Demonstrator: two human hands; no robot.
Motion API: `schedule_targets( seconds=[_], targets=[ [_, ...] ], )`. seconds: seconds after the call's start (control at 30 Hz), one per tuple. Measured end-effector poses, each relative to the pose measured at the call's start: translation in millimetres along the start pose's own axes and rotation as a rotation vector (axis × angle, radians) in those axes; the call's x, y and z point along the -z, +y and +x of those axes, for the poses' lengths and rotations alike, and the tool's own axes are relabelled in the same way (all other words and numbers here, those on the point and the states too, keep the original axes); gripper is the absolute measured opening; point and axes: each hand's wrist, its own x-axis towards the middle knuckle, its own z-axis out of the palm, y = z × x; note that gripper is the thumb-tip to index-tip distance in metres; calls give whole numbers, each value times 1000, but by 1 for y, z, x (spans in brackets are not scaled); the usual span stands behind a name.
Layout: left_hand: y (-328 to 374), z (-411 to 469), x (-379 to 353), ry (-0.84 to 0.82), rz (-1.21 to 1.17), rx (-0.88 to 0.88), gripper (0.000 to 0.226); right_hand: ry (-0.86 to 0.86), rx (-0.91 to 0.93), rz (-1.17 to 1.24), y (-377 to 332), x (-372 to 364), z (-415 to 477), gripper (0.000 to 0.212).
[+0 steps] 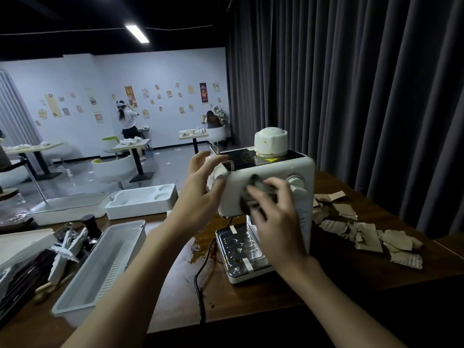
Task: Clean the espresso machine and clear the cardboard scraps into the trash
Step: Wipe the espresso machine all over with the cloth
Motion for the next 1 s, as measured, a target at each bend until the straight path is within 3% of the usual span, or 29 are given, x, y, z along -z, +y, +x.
schedule_targets(
  seconds=[0.07,0.17,0.23,0.37,0.53,0.7,1.0],
  targets=[
    [3,1,-4,-3,-50,73,29,64,-83,-12,3,3,-2,48],
    [14,4,-17,95,48,55,22,-95,55,-43,8,1,-11,52],
    [23,11,-26,191,89,93,31,-131,69,-22,16,7,-8,51],
    [32,27,-41,268,196,238,39,14,-75,107,23,31,2,46],
    [26,33,-44,351,249,161,24,6,-276,290,42,67,28,36],
    [30,34,-42,359,204,164,21,-30,-398,544,56,86,50,33],
    [12,39,-29,269,149,79,24,-131,-392,516,66,96,53,33]
  ],
)
